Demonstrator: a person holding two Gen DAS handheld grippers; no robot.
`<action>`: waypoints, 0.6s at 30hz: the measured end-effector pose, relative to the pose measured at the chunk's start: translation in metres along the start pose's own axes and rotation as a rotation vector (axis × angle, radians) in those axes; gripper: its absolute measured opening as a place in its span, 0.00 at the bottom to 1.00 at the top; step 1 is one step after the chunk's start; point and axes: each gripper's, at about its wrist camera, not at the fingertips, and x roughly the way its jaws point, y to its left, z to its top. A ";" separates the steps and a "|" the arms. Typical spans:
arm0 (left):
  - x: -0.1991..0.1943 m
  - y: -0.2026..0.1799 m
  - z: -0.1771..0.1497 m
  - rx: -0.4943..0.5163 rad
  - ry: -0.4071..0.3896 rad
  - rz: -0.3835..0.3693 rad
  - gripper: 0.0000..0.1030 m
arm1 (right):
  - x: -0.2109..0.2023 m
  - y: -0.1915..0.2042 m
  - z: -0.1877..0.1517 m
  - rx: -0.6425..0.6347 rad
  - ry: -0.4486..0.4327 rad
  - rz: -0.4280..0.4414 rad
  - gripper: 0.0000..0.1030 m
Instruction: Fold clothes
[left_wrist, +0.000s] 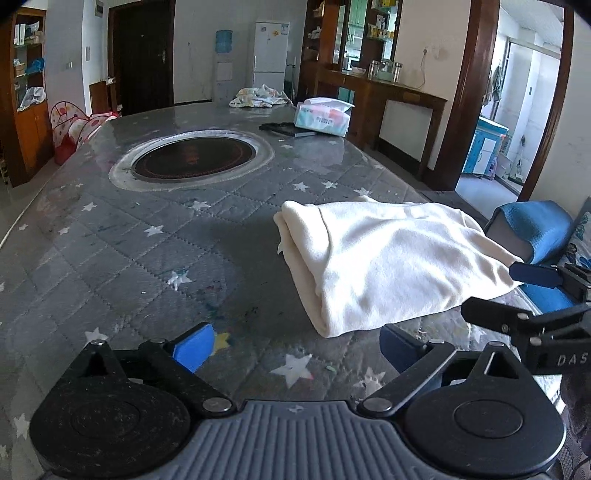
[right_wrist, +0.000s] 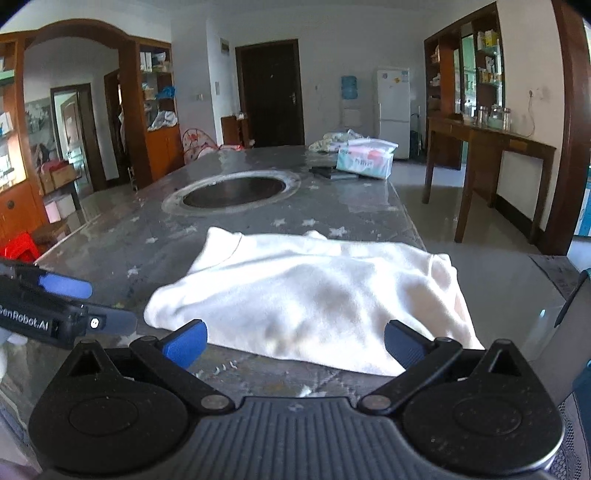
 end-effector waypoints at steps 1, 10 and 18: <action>-0.002 0.001 0.000 -0.002 -0.003 -0.001 0.97 | -0.001 0.001 0.000 0.005 -0.008 0.001 1.00; -0.012 0.003 -0.005 0.011 -0.038 0.015 1.00 | -0.009 0.009 0.004 0.037 -0.048 0.006 1.00; -0.020 0.003 -0.008 0.003 -0.057 0.007 1.00 | -0.014 0.014 0.004 0.056 -0.043 0.016 1.00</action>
